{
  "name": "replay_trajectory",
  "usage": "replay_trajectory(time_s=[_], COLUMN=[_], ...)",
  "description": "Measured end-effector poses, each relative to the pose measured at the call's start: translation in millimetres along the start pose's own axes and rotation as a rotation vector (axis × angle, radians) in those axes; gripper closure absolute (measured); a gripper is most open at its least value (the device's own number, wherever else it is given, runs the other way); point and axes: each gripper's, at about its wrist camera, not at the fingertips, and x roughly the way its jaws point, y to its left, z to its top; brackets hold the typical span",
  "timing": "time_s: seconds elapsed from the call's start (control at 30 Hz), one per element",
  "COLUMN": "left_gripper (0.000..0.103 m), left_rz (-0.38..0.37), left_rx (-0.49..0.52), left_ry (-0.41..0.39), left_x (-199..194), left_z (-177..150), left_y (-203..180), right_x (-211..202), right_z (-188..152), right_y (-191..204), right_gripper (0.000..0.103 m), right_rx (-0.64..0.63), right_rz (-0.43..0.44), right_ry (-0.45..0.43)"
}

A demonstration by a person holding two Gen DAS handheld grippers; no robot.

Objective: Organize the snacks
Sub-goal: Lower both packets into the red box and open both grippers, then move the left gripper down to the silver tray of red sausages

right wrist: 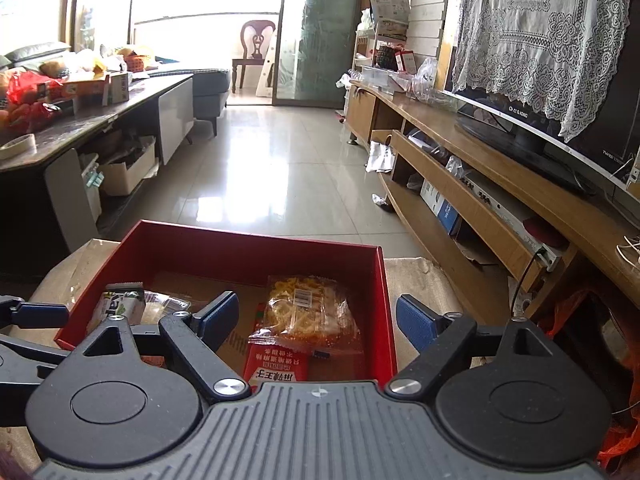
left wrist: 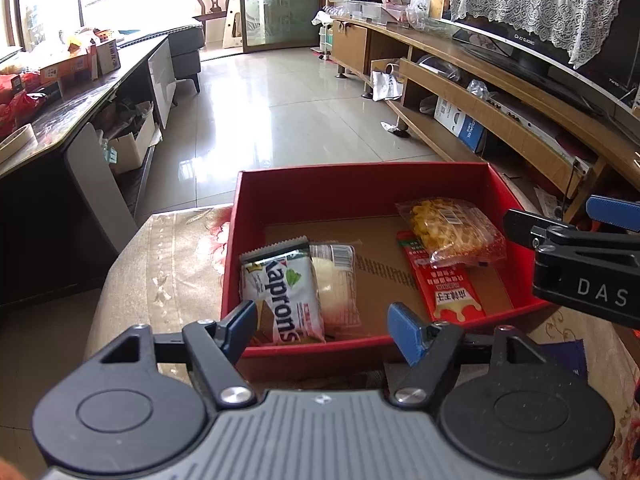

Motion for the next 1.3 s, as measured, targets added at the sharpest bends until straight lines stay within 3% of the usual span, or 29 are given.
replay_trajectory(time_s=[0.77, 1.1, 1.3], left_gripper=[0.035, 0.035, 0.034], left_rz=[-0.052, -0.039, -0.075], left_rx=[0.046, 0.074, 0.074], left_ry=[0.089, 0.137, 0.175], left_x=[-20, -9, 1], left_z=[-51, -65, -68], left_y=[-19, -17, -8], right_x=[-55, -66, -74], right_z=[-35, -44, -53], right_y=[-13, -15, -22], right_gripper=[0.013, 0.013, 0.013], right_rx=[0.0, 0.003, 0.024], right_rz=[-0.033, -0.031, -0.035], right_ry=[0.027, 0.035, 0.061])
